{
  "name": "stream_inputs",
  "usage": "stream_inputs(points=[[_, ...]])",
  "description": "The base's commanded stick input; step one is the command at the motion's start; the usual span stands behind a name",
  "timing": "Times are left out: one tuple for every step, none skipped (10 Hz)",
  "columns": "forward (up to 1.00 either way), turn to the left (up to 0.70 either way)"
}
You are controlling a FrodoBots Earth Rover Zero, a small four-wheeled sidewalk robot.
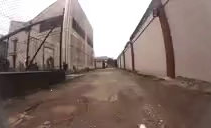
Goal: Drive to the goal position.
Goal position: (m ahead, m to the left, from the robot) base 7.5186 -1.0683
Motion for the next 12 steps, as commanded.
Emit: stream_inputs(points=[[0.7, 0.0], [0.7, 0.0], [0.7, 0.0], [0.7, 0.0], [0.7, 0.0], [0.7, -0.11], [0.7, -0.22], [0.7, -0.33], [0.7, -0.2], [0.7, -0.02], [0.7, 0.0], [0.7, 0.0]])
